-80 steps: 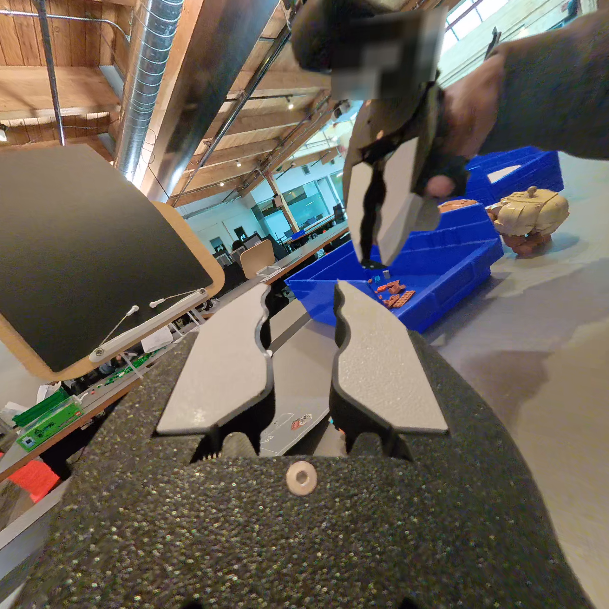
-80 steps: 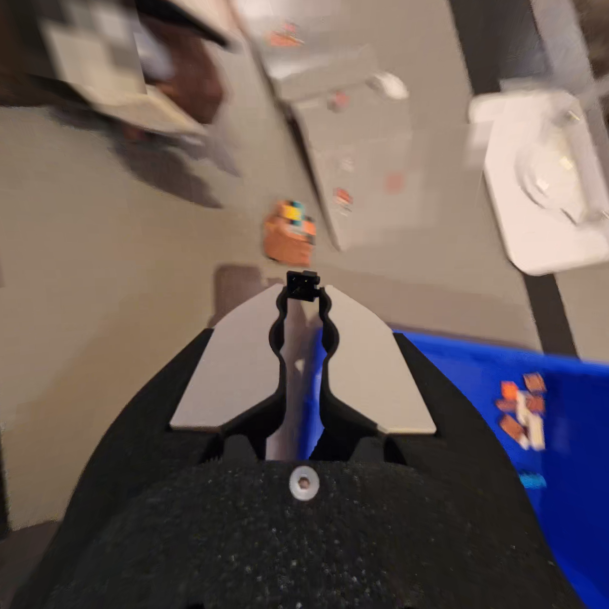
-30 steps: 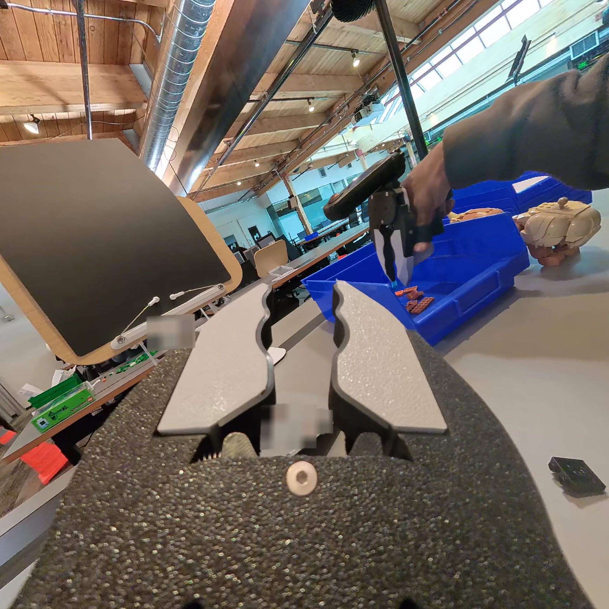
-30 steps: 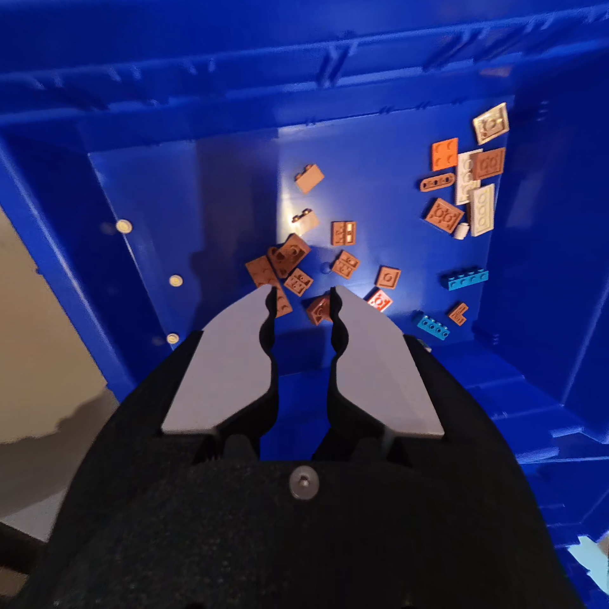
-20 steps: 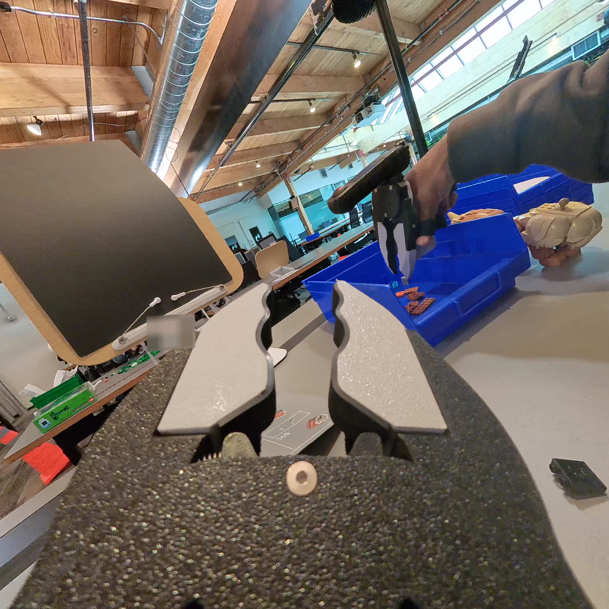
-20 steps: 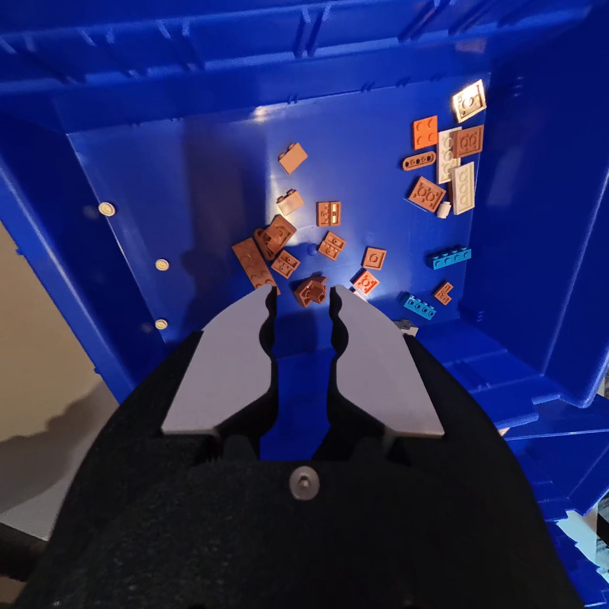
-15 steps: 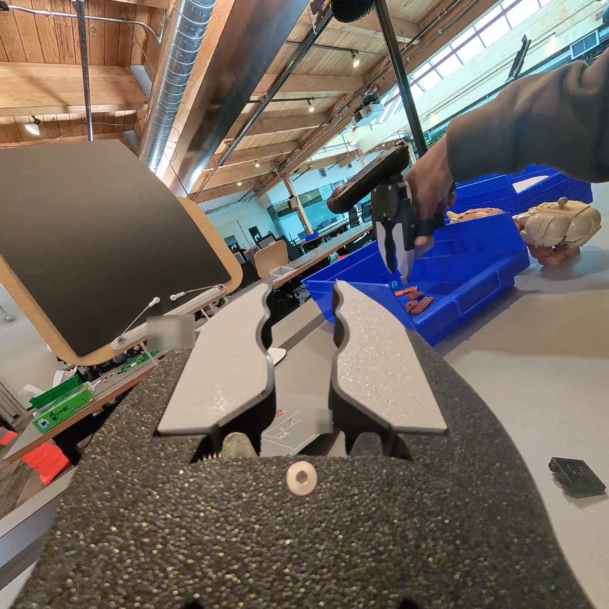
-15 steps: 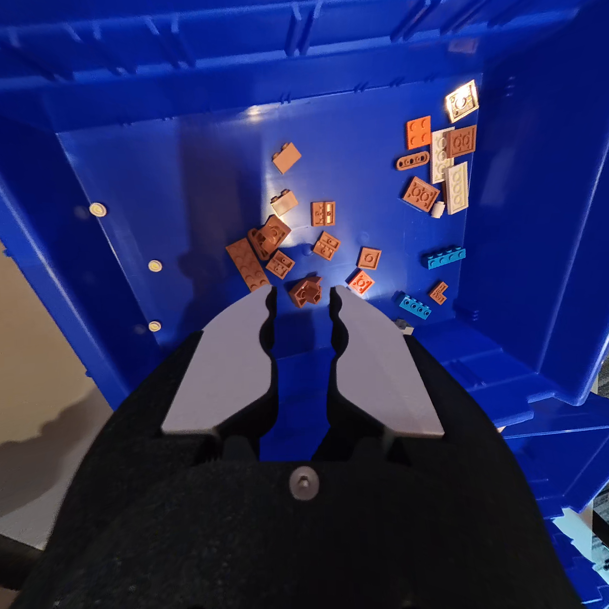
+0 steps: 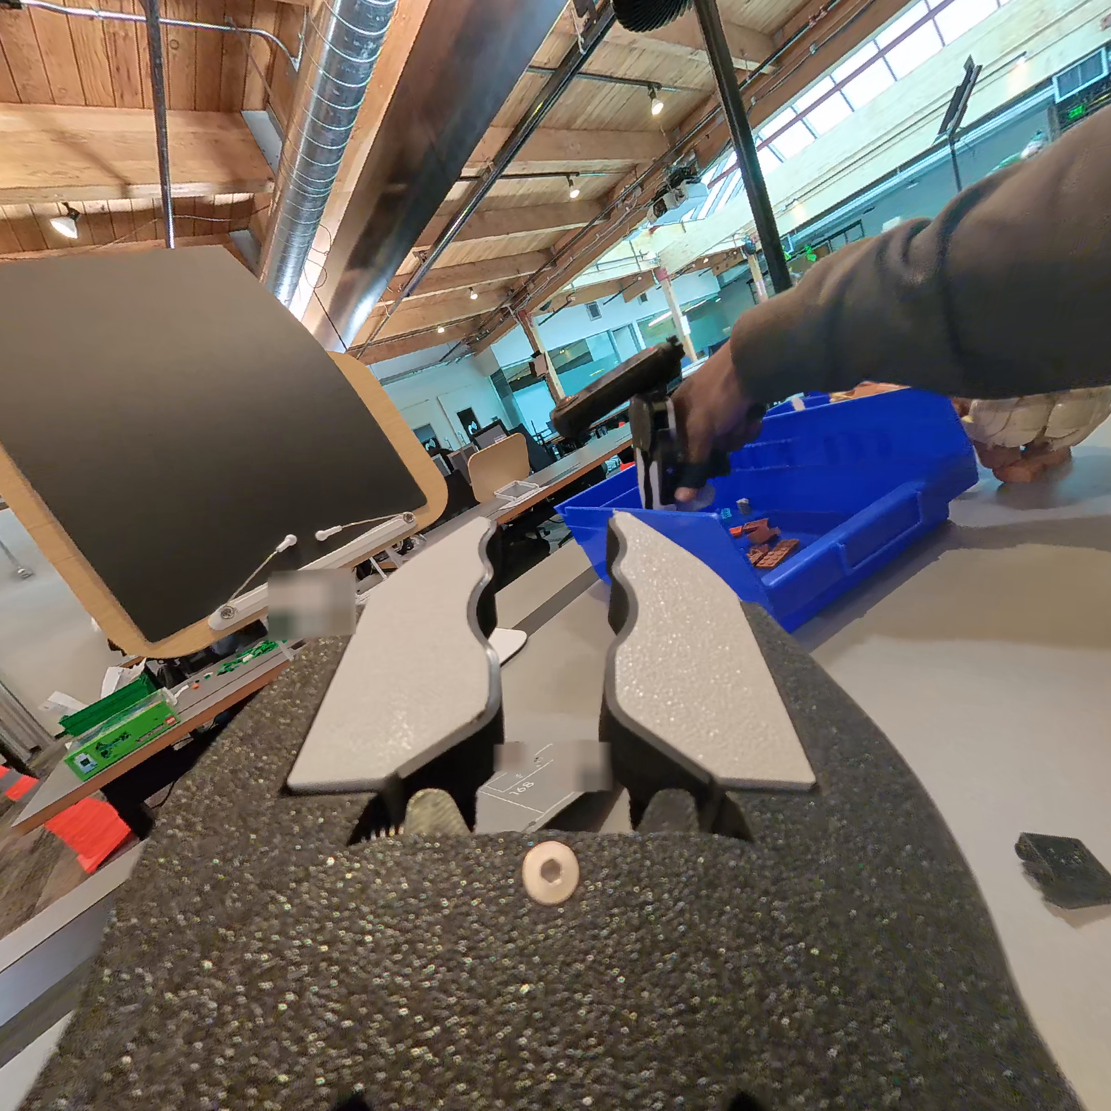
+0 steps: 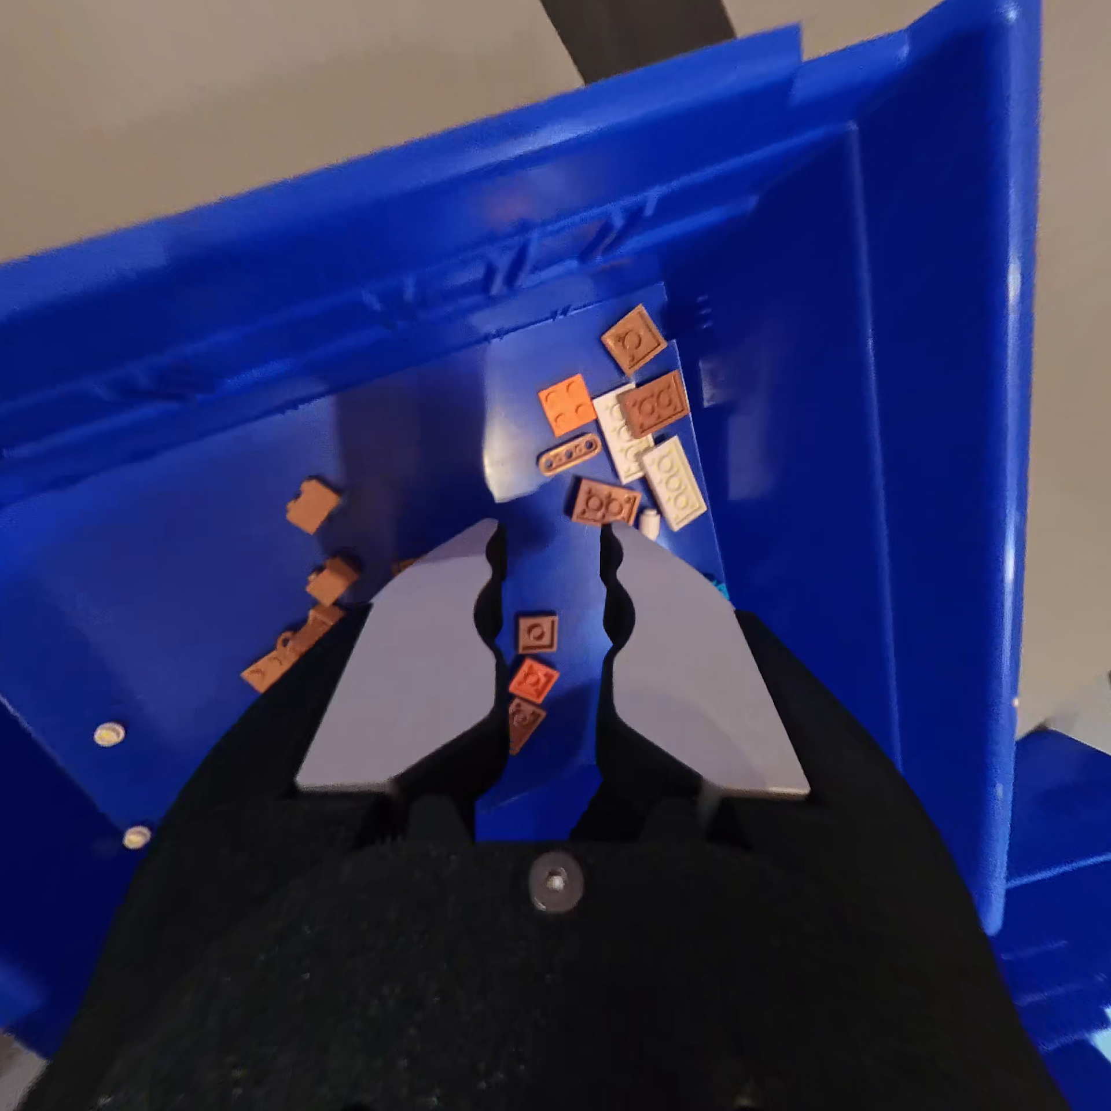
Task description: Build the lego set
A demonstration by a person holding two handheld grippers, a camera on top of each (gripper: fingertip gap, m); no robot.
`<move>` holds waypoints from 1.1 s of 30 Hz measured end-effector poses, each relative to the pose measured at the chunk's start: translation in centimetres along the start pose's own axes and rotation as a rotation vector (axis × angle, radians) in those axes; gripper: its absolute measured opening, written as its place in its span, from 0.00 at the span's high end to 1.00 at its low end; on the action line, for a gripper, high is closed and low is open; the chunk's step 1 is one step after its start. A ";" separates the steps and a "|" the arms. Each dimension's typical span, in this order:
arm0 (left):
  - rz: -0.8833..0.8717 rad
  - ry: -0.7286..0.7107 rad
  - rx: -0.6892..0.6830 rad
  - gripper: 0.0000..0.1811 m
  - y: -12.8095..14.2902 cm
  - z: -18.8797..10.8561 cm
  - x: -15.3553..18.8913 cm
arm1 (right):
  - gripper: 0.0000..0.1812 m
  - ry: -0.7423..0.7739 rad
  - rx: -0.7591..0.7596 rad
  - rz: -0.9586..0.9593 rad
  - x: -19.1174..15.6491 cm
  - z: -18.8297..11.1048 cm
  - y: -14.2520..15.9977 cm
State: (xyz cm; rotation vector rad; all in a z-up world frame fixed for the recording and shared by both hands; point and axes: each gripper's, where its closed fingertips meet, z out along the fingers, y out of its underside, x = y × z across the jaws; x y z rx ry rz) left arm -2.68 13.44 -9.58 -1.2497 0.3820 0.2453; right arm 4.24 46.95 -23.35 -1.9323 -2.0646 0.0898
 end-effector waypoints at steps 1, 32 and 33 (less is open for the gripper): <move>-0.003 -0.002 0.000 0.81 0.0 0.0 -0.1 | 0.84 -0.009 -0.008 0.012 0.1 0.4 -0.1; 0.002 0.005 0.002 0.81 -0.1 0.0 0.1 | 0.78 -0.144 -0.145 0.082 -1.6 1.5 2.3; 0.003 0.006 0.002 0.81 -0.1 0.0 0.1 | 0.78 -0.149 -0.145 0.085 -1.6 1.6 2.3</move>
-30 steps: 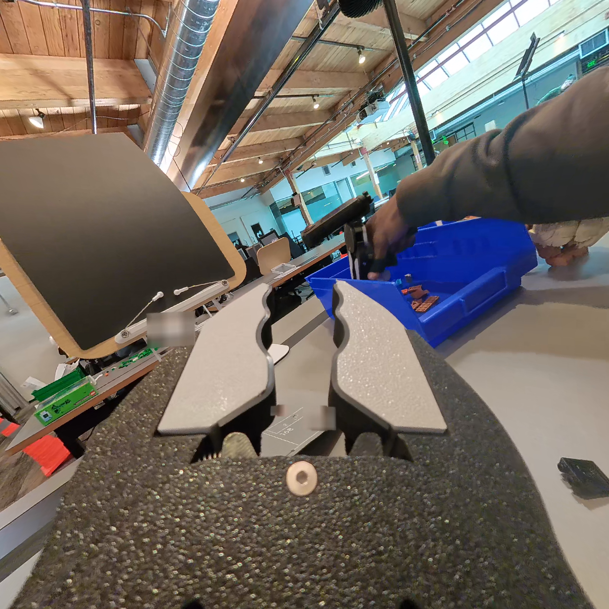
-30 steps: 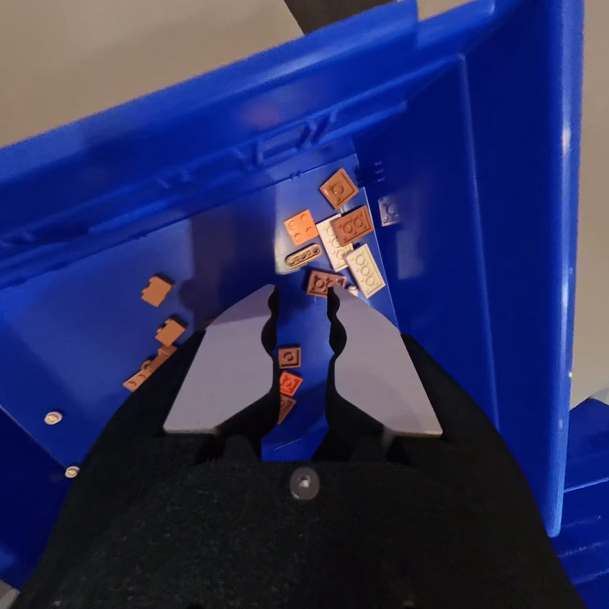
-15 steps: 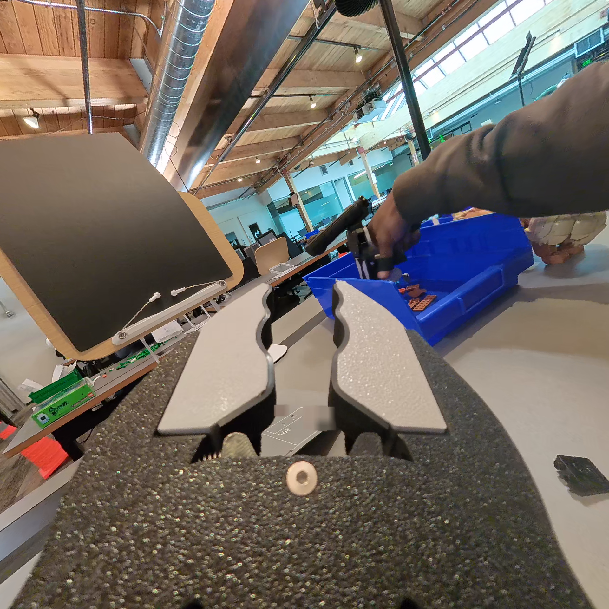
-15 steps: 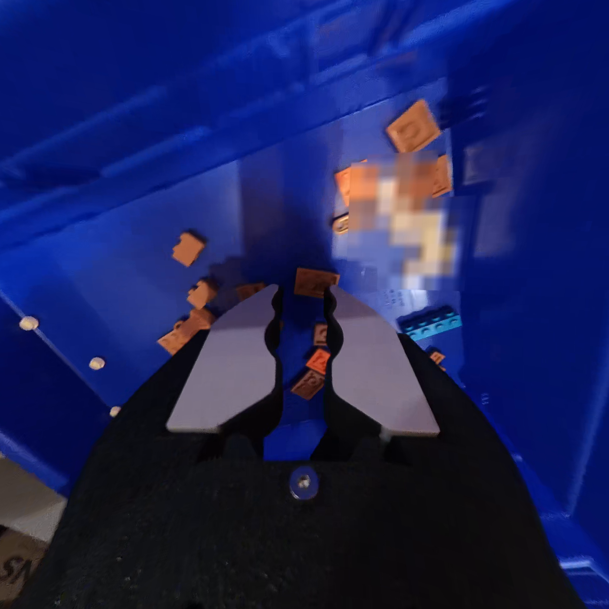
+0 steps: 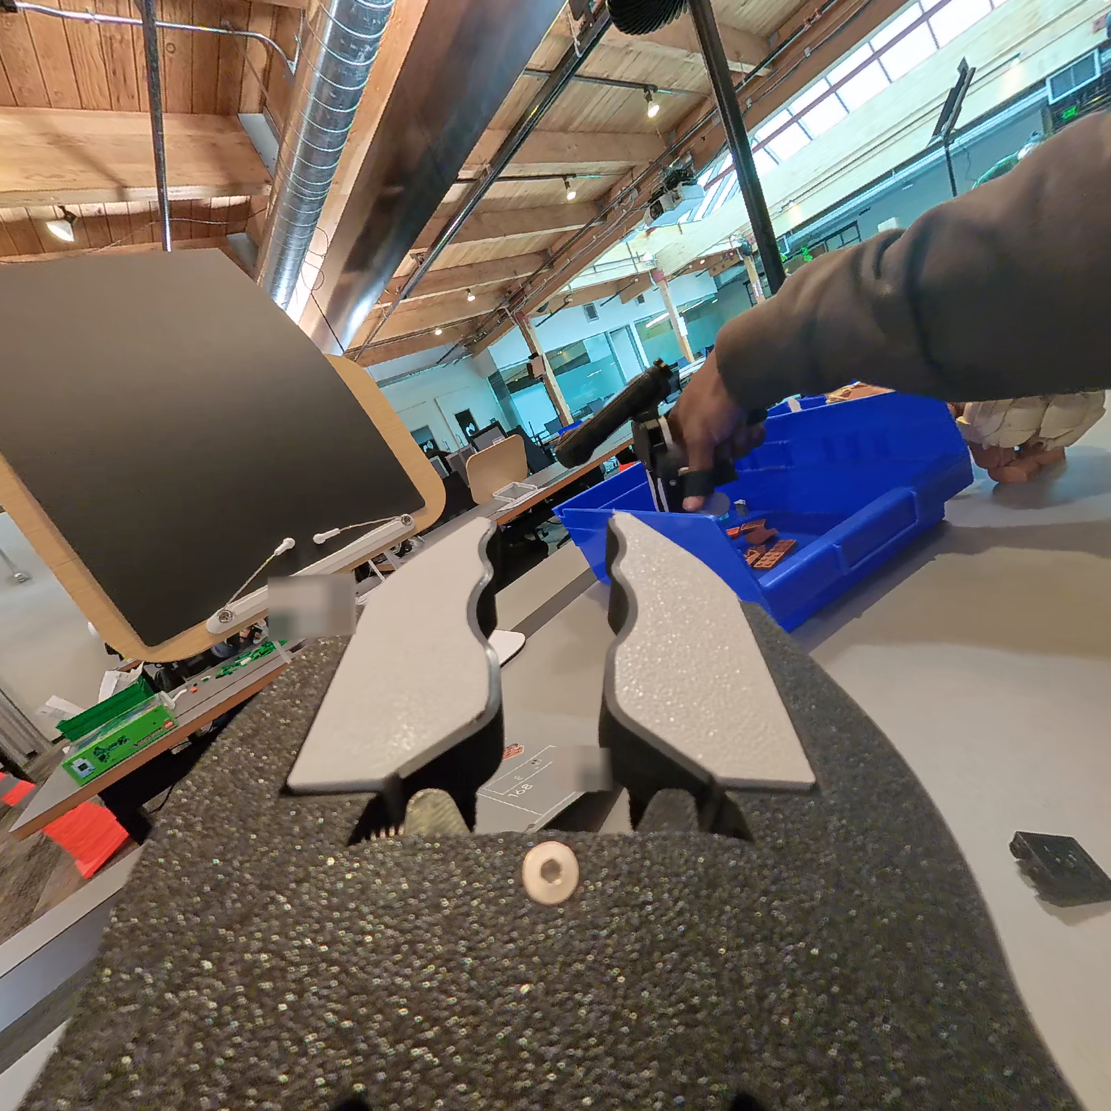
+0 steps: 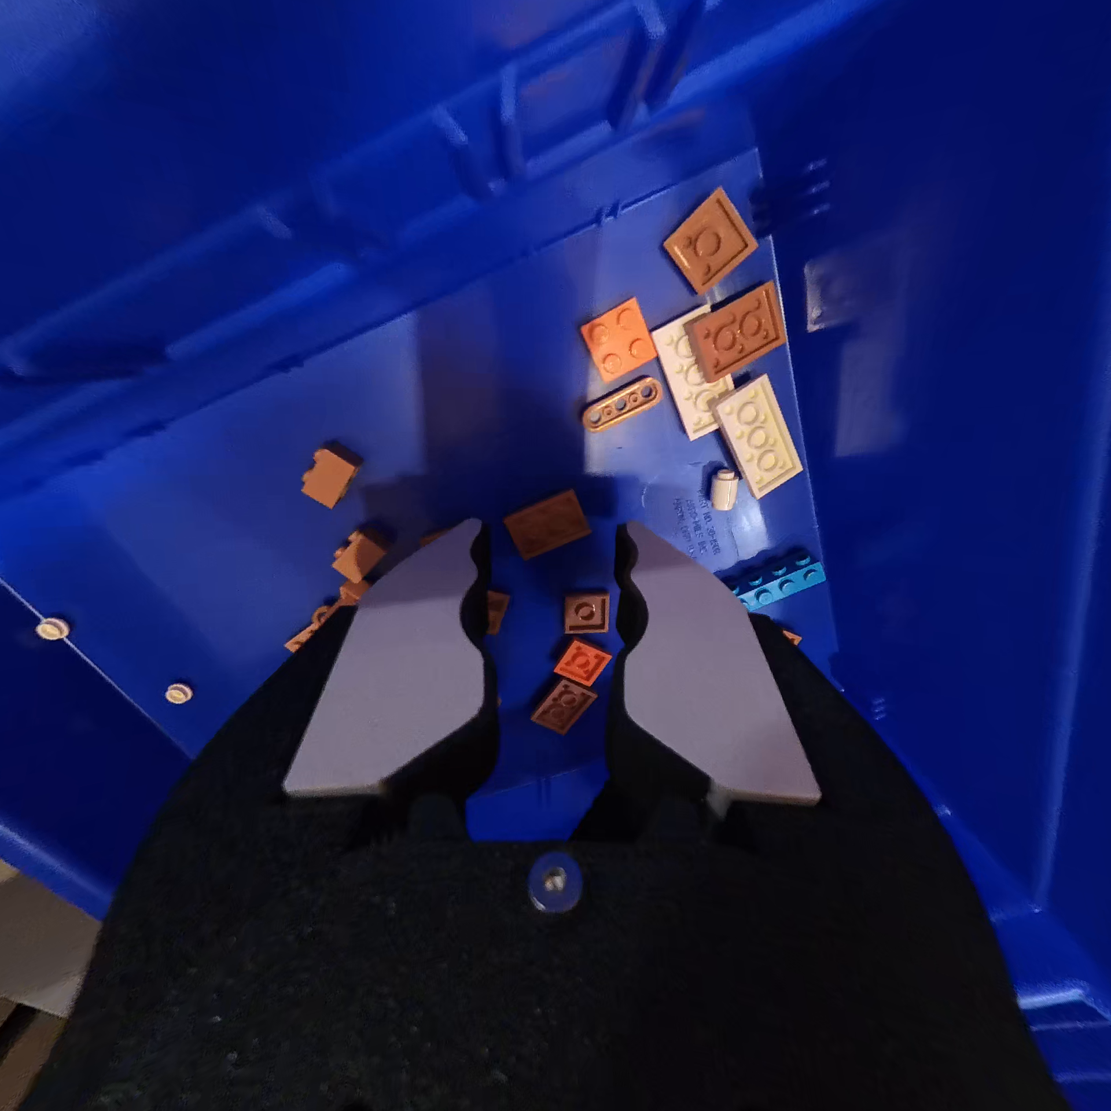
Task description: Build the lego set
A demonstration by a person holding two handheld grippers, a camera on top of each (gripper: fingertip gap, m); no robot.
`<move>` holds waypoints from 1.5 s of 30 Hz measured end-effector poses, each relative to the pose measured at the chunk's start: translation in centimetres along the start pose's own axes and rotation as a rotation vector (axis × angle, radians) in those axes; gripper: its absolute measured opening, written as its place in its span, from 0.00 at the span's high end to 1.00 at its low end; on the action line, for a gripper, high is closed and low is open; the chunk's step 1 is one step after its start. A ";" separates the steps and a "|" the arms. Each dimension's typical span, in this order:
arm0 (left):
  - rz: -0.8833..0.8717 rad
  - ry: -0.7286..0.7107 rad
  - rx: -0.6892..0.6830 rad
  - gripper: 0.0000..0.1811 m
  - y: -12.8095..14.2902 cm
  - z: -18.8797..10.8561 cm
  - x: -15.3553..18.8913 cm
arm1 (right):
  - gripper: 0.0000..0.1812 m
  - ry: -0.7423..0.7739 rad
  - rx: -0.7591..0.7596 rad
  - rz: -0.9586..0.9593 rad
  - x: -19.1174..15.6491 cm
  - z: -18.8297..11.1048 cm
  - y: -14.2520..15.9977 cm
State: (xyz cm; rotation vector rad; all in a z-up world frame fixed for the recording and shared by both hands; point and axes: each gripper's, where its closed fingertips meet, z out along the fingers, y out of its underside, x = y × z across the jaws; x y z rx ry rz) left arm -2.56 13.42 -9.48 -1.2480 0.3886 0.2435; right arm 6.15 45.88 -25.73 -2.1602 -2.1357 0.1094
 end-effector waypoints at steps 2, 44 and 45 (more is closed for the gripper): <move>0.002 0.003 0.000 0.81 0.0 0.0 0.1 | 0.78 -0.005 -0.008 0.004 0.1 0.2 0.2; 0.186 0.133 0.111 0.76 -3.2 -4.3 1.5 | 0.85 -0.832 1.131 -0.317 -38.9 -15.8 -5.2; 0.184 0.164 0.124 0.75 -3.3 -4.8 1.8 | 0.85 -0.877 1.140 -0.305 -39.2 -15.6 -5.2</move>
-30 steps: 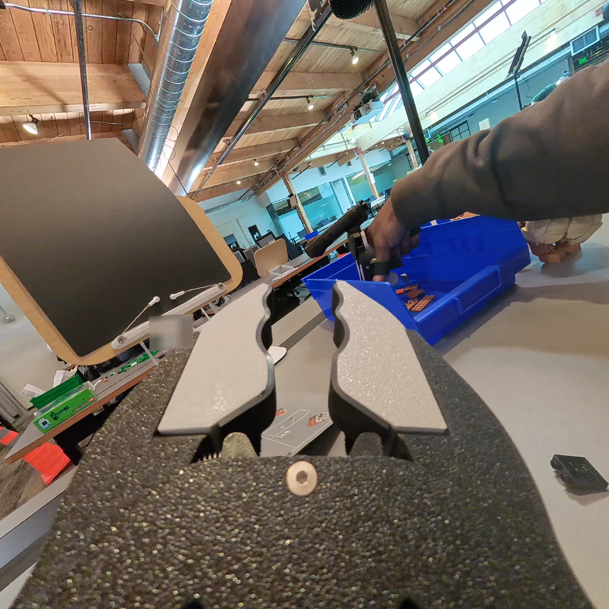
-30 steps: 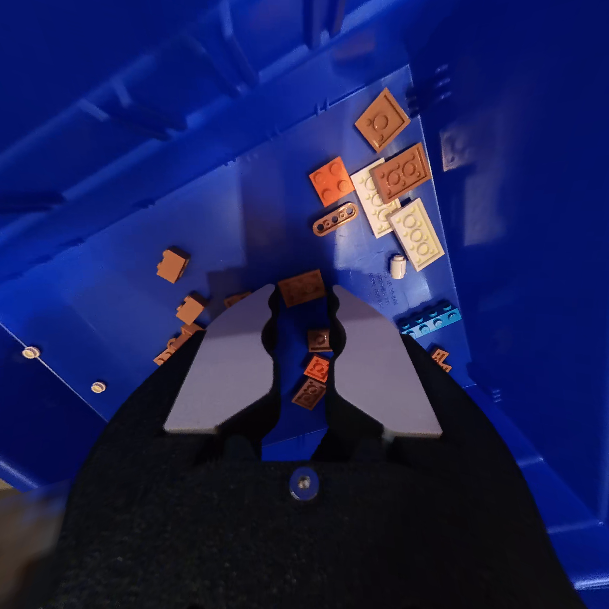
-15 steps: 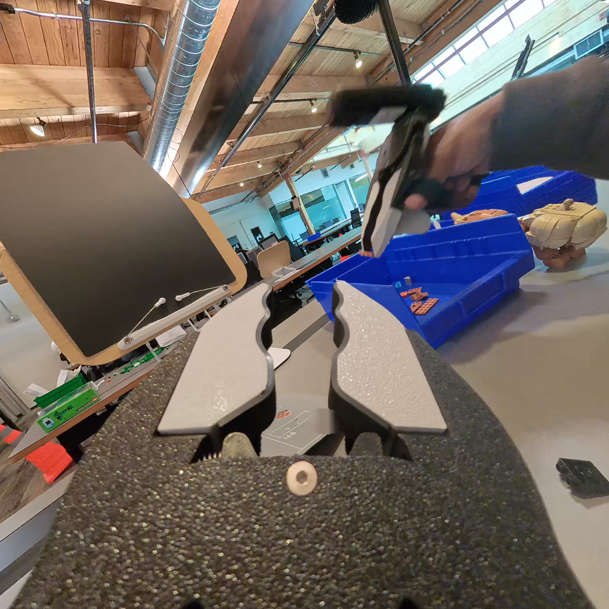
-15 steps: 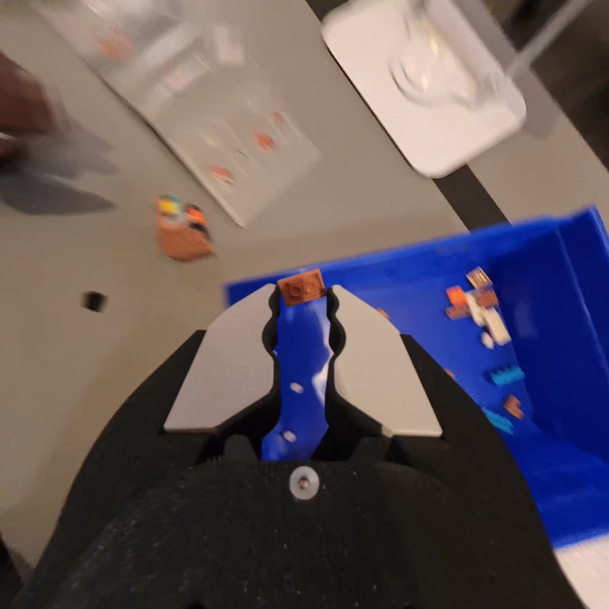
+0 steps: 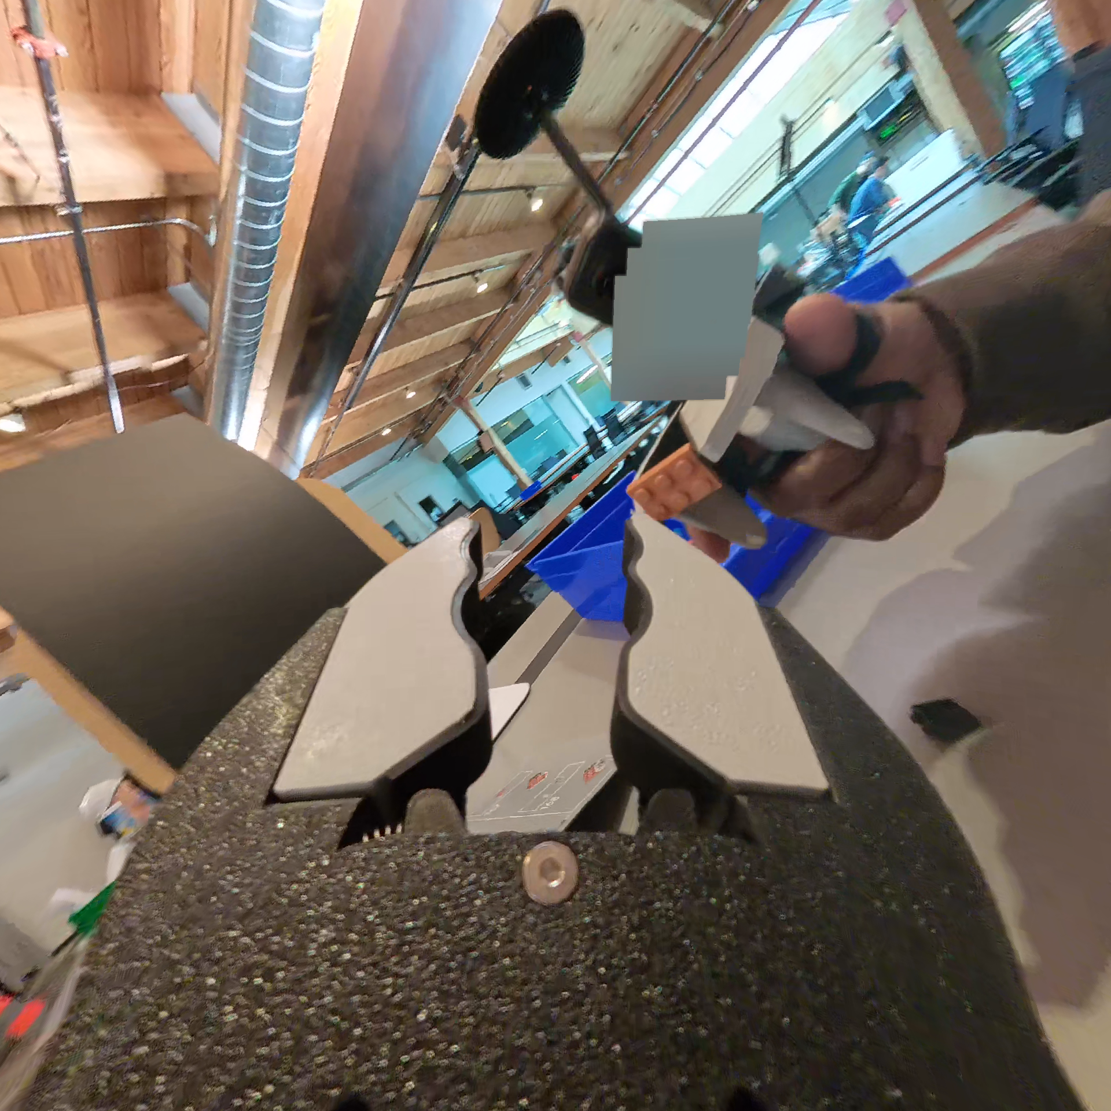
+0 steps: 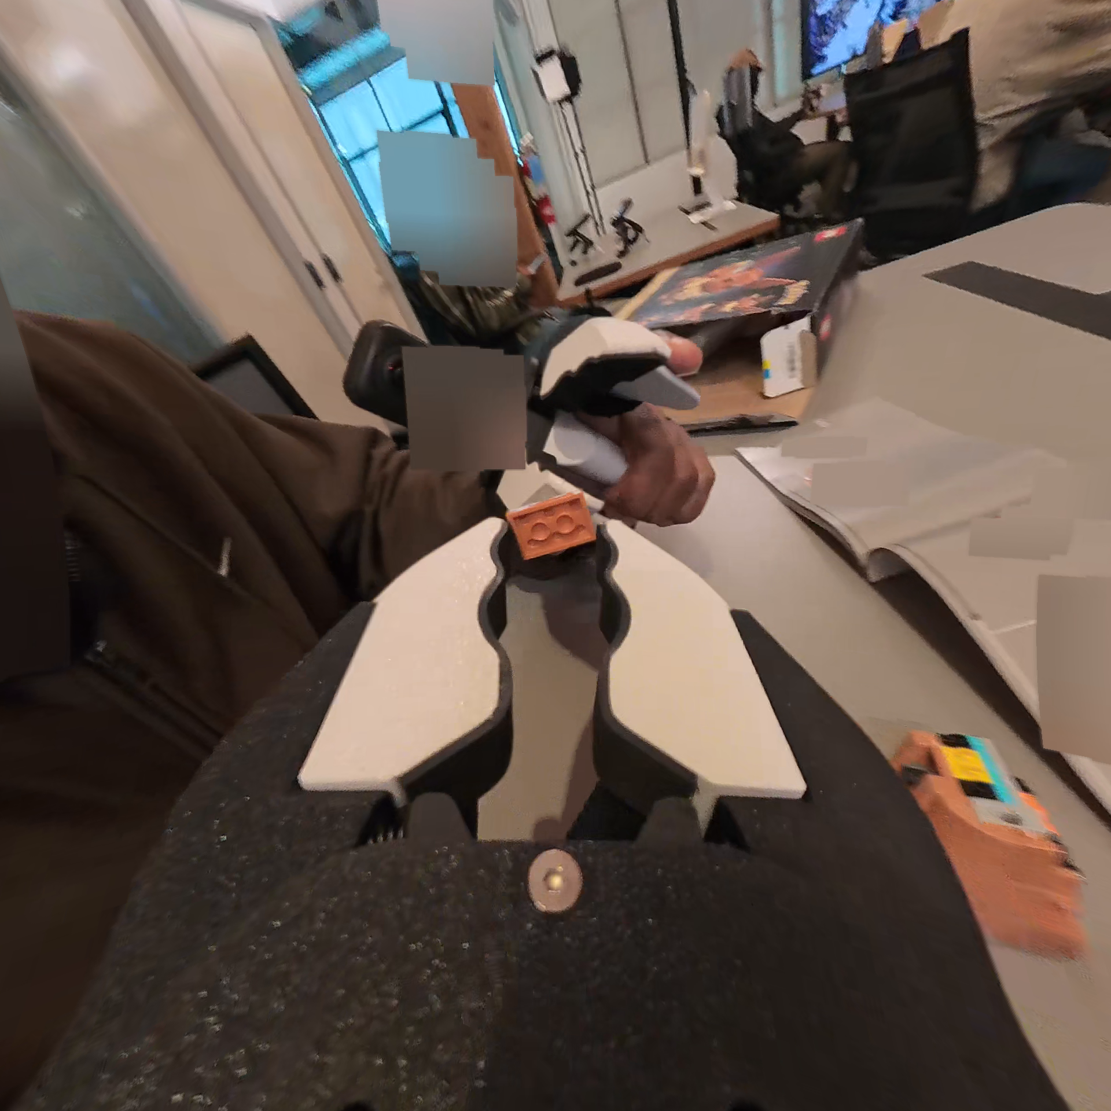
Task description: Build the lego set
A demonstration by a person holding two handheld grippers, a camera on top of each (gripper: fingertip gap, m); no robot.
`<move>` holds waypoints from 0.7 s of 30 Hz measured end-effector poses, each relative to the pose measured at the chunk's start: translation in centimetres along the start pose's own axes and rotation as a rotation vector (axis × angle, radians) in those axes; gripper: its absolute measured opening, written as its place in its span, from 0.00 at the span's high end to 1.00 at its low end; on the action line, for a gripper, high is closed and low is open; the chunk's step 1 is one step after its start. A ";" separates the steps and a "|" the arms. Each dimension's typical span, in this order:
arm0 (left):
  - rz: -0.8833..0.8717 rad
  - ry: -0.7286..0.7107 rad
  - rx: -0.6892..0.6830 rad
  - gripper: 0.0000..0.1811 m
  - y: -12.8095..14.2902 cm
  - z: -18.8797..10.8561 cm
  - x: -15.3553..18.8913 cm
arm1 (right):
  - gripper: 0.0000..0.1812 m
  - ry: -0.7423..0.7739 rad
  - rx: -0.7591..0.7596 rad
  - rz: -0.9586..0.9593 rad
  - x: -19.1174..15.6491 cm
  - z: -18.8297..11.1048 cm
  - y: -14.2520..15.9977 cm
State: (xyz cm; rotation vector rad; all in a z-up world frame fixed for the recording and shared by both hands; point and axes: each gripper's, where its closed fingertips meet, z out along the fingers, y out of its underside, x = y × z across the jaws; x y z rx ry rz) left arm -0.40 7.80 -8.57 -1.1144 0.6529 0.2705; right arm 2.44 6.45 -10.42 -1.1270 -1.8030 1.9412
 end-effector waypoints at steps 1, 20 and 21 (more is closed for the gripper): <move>-0.008 0.034 0.013 0.75 -0.2 -0.3 0.3 | 0.85 -0.033 0.026 0.034 -0.1 0.1 0.2; -0.078 0.486 0.061 0.74 -1.3 -2.0 6.8 | 0.85 -0.478 0.121 0.370 -2.1 1.4 3.5; -0.060 0.474 0.062 0.76 -1.2 -1.9 6.9 | 0.85 -0.478 0.121 0.371 -2.1 1.4 3.5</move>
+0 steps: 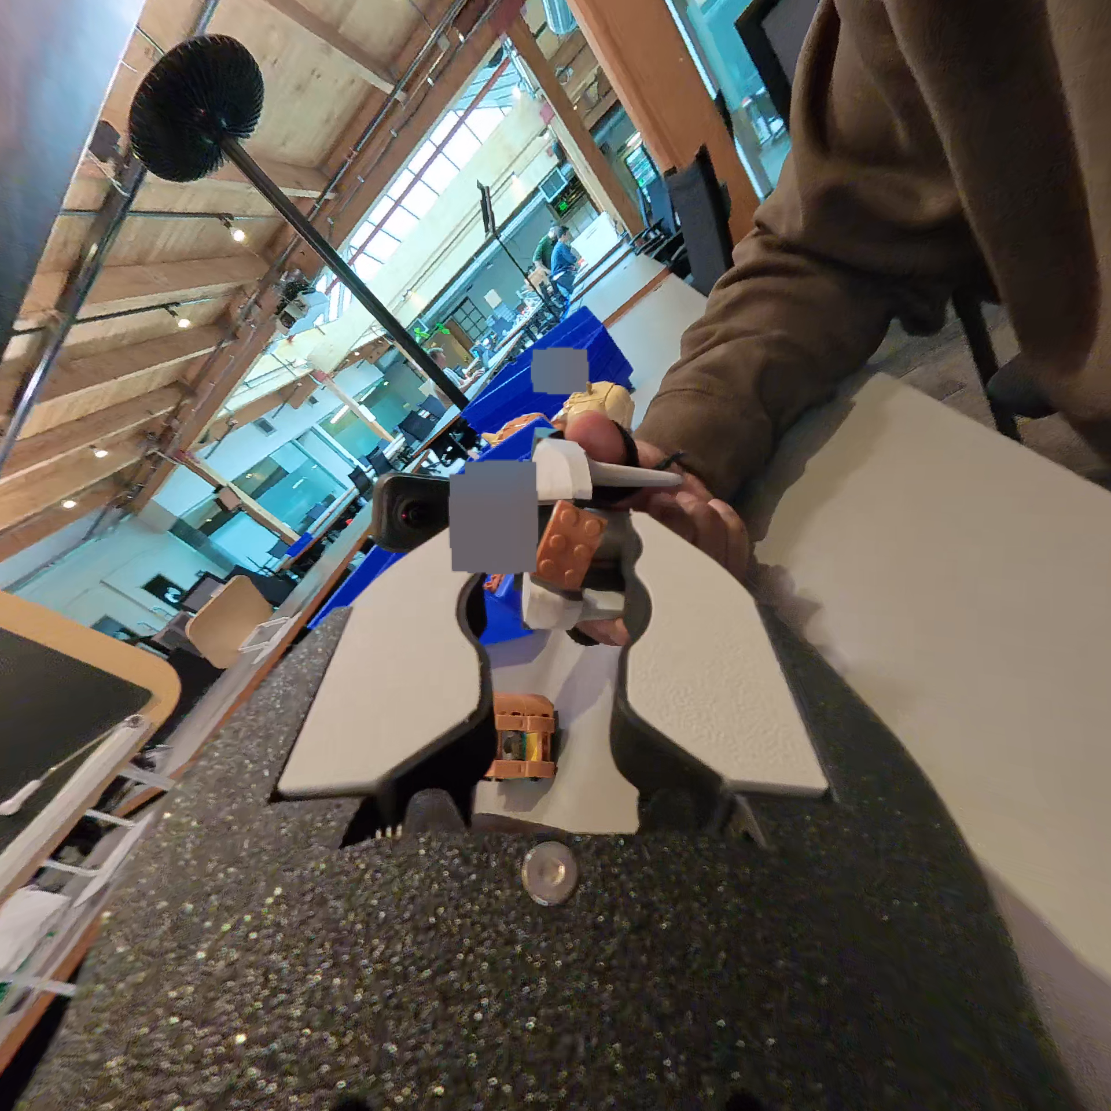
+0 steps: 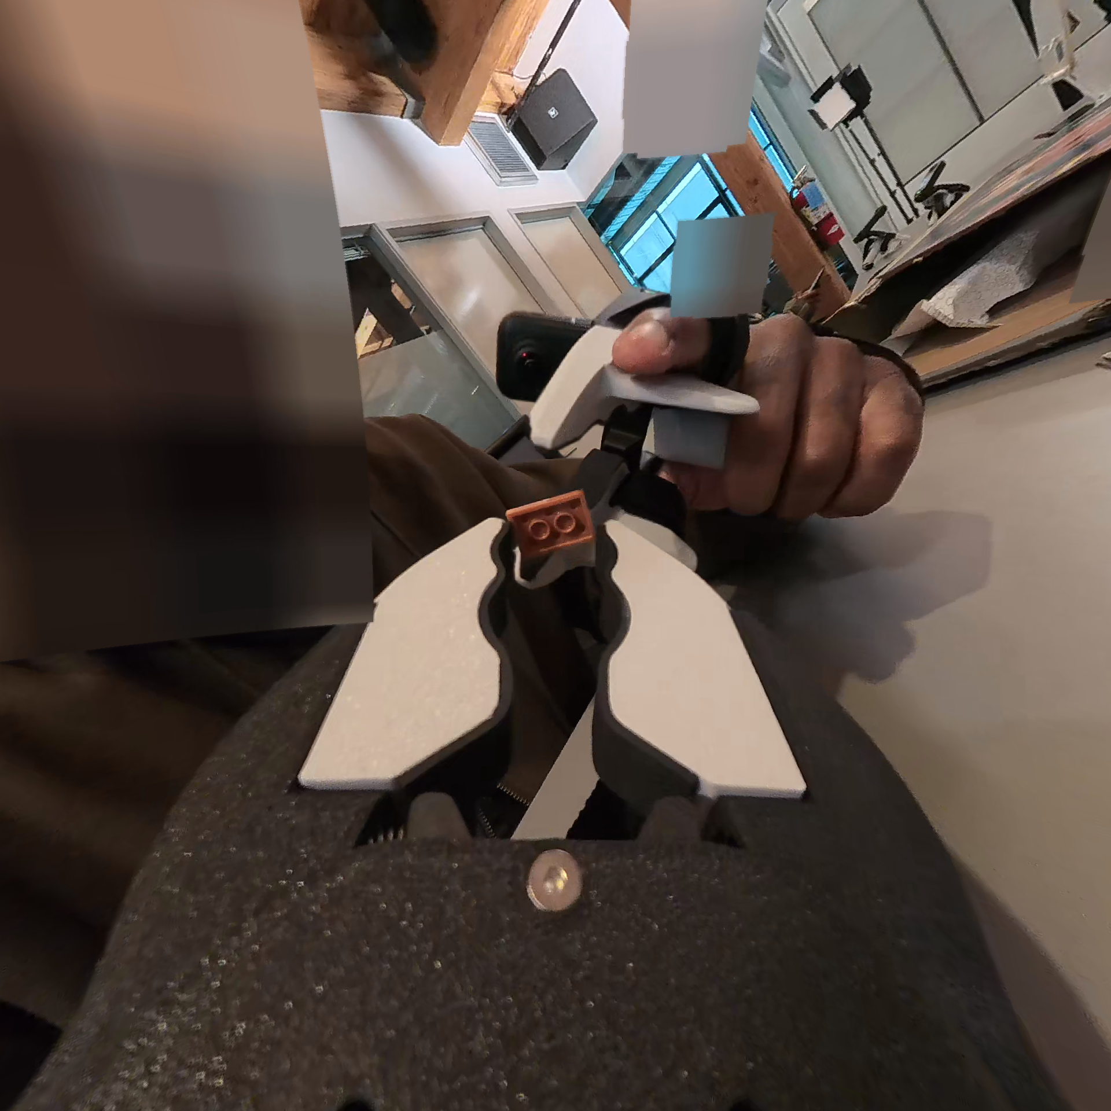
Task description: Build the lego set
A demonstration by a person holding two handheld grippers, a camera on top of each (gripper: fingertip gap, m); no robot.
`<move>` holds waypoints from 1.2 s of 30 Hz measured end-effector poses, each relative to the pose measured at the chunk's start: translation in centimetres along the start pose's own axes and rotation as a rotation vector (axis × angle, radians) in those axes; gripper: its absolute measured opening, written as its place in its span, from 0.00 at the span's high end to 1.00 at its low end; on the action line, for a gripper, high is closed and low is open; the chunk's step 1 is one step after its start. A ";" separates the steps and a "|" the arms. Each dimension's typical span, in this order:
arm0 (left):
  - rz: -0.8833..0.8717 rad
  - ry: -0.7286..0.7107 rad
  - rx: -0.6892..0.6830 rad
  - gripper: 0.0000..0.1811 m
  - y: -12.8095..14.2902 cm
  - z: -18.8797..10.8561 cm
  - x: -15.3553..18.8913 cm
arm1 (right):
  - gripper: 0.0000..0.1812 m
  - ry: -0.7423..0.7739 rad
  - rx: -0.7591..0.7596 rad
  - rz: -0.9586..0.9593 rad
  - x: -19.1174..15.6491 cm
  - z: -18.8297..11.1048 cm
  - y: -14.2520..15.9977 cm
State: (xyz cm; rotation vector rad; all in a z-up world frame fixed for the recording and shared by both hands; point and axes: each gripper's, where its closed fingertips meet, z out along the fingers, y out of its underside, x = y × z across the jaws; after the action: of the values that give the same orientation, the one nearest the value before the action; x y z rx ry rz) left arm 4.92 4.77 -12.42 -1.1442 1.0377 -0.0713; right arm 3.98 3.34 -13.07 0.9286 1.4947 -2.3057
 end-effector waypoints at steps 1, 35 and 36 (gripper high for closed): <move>0.019 -0.010 -0.006 0.78 0.1 0.1 0.0 | 0.85 0.000 0.002 0.001 0.0 0.0 0.0; -0.333 0.211 -0.472 0.90 9.5 -0.9 2.1 | 0.74 0.610 -0.647 -0.331 5.5 -10.3 5.5; -0.356 0.241 -0.507 0.90 10.0 -0.9 2.7 | 0.74 0.600 -0.663 -0.335 5.4 -10.2 5.7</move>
State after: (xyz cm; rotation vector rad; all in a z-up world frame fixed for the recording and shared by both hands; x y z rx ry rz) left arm 1.46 7.35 -21.84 -1.8114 1.0831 -0.2432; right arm 6.62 10.53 -23.46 1.2782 2.5995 -1.5277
